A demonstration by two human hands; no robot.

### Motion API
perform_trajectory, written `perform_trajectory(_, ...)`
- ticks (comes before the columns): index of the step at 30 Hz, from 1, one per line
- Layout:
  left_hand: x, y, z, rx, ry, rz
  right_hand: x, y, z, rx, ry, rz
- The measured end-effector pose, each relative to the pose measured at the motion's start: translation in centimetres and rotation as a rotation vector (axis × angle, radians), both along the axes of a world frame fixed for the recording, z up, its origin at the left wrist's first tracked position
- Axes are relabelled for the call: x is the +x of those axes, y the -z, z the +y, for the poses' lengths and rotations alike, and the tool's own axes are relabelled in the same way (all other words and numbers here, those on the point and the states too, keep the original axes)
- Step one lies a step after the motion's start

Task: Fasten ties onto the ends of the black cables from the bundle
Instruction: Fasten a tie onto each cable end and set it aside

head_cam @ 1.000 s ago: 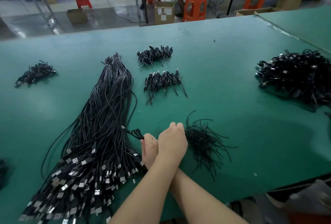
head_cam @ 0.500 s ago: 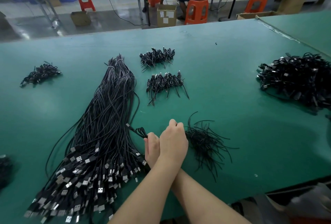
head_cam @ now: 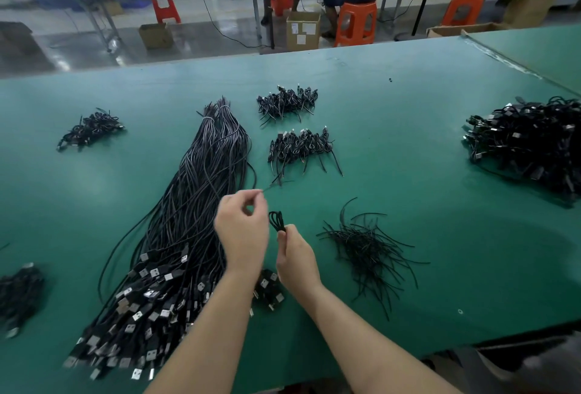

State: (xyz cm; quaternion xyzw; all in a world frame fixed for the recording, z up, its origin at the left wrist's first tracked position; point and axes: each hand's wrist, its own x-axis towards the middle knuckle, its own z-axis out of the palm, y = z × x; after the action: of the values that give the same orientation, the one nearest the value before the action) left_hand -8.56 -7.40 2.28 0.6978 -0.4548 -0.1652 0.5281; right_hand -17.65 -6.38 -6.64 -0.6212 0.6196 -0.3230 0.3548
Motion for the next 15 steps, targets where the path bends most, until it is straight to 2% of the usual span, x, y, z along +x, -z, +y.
perform_trajectory(3,3.2,2.2,-0.2,0.223,-0.063,0.248,-0.3,-0.1,0.0,-0.034,-0.009,-0.007)
perform_trajectory(6,3.4,3.6,0.0,0.4,0.043,0.265,-0.3,-0.1,-0.2,-0.032,-0.018,0.005)
perform_trajectory(12,1.0,3.5,0.3,0.489,0.277,0.317,-0.4,0.2,-0.2,-0.007,-0.036,0.009)
perform_trajectory(15,1.1,3.5,0.7,0.5,0.316,0.346,-0.4,0.3,-0.4,0.005,-0.052,0.005)
